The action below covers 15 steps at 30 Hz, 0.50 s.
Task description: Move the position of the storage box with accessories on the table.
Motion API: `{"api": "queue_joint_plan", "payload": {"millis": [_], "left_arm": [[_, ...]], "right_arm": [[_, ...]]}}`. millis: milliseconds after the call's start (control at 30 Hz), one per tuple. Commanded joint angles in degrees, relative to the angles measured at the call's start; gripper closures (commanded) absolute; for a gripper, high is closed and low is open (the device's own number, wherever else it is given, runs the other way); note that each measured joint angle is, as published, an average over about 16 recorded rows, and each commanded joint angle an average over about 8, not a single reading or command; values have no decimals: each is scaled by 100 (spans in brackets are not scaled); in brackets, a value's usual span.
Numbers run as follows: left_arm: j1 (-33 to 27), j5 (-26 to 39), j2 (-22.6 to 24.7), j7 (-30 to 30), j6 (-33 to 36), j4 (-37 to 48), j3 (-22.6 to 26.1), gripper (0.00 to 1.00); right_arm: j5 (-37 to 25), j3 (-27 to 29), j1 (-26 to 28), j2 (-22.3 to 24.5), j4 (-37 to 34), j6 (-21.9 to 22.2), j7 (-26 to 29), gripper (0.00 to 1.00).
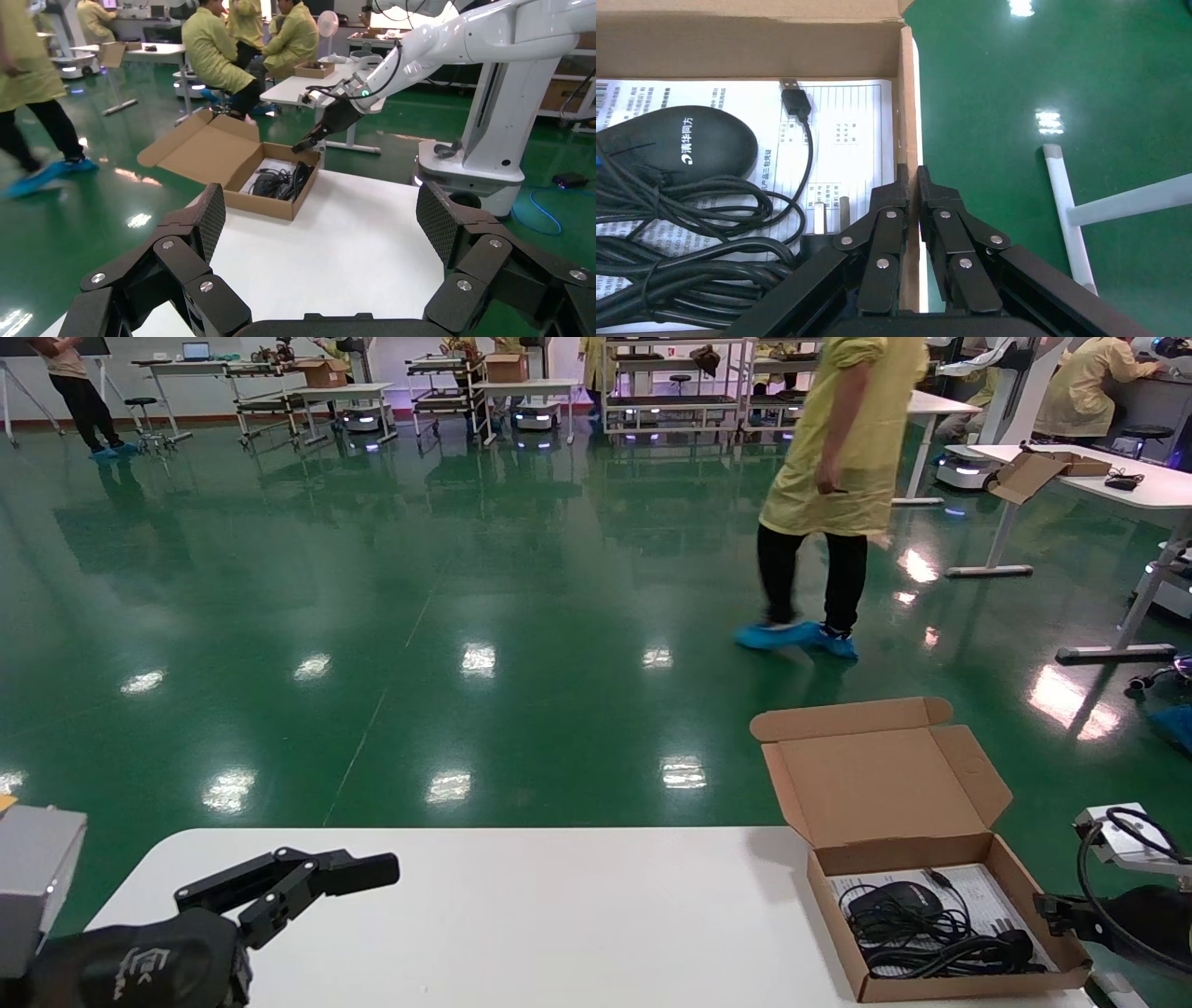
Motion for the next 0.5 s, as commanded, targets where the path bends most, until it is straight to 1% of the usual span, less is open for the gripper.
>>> {"api": "queue_joint_plan", "payload": {"millis": [33,333,500], "left_arm": [[0,0,0,0,0,0,0,0],[0,0,0,0,0,0,0,0],[0,0,0,0,0,0,0,0]], "right_arm": [[-1,0,-6,-14,-21,29,-18,0],[40,32,41,12,-5,99,-145,0],[182,134,165,48,91,76,-238,0]]}}
